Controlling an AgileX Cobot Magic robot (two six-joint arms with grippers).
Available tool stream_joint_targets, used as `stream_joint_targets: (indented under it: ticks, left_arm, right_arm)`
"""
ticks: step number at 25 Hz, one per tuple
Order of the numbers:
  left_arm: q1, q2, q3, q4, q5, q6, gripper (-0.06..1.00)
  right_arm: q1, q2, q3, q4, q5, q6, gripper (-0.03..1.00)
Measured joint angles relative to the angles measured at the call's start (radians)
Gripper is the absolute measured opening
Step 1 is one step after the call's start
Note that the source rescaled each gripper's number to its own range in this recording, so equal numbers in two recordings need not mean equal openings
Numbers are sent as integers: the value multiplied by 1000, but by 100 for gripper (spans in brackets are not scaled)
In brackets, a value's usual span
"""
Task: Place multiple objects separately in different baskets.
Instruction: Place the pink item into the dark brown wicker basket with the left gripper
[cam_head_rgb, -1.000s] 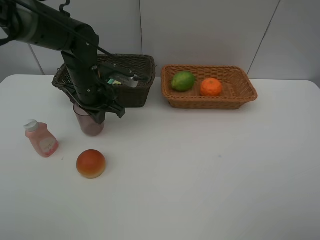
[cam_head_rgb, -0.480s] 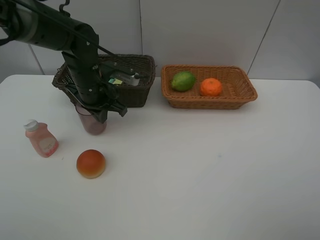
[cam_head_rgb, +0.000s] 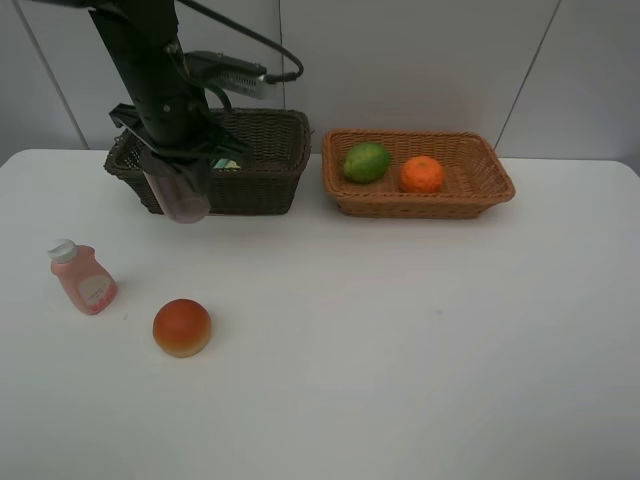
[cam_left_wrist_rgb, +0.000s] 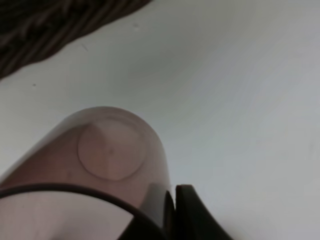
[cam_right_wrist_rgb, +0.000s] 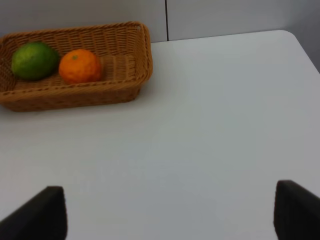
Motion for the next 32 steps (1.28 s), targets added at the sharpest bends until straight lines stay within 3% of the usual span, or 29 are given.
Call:
stream_joint_targets:
  ticks: [6, 10, 23, 32]
  left_arm:
    - [0, -33, -218, 0, 142, -30, 0]
    - [18, -33, -316, 0, 143, -47, 0]
    - [117, 43, -326, 97, -84, -77, 0]
    - [52, 208, -326, -20, -272, -62, 0]
  right_arm:
    - [0, 0, 0, 0, 0, 0, 67]
    - [0, 0, 0, 0, 0, 0, 67]
    - [0, 0, 0, 0, 0, 0, 67]
    - [0, 0, 0, 0, 0, 0, 67]
